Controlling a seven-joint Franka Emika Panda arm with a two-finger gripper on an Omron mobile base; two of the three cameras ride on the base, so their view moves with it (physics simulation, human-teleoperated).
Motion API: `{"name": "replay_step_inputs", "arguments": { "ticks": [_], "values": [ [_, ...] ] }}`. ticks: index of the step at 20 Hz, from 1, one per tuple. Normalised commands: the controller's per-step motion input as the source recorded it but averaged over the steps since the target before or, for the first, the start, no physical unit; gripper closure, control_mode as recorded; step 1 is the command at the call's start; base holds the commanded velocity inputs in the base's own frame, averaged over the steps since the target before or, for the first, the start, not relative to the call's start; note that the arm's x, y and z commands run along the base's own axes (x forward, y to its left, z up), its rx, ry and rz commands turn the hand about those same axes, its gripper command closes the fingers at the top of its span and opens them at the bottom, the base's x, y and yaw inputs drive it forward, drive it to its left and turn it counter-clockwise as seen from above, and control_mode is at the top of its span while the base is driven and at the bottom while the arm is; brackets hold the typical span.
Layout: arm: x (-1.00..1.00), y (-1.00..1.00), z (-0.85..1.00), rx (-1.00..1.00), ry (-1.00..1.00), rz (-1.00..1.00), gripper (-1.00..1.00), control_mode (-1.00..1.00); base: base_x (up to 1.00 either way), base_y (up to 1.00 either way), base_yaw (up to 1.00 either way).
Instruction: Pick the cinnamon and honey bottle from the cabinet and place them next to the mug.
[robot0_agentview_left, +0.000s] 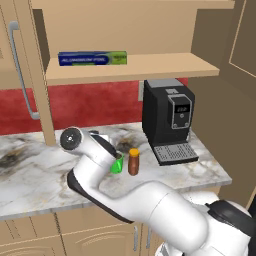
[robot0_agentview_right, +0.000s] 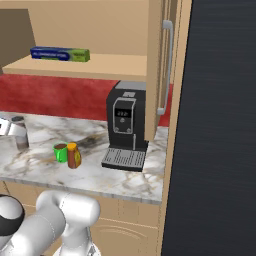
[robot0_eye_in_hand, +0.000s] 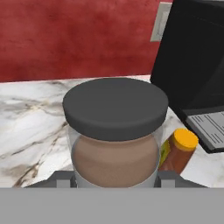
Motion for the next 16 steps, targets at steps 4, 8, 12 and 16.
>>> {"name": "replay_step_inputs", "arguments": {
  "ticks": [4, 8, 12, 16],
  "values": [
    [0.00, 0.00, -0.46, 0.00, -0.01, 0.00, 1.00, -1.00, 0.00, 0.00, 0.00],
    [0.00, 0.00, -0.45, 0.00, -0.04, -0.02, 1.00, -1.00, 0.00, 0.00, 0.00],
    [0.00, 0.00, -0.19, 0.00, -0.08, -0.09, 1.00, -1.00, 0.00, 0.00, 0.00],
    [0.22, 0.00, 0.00, 0.00, 0.00, -0.16, 1.00, -1.00, 0.00, 0.00, 0.00]
  ]
}}
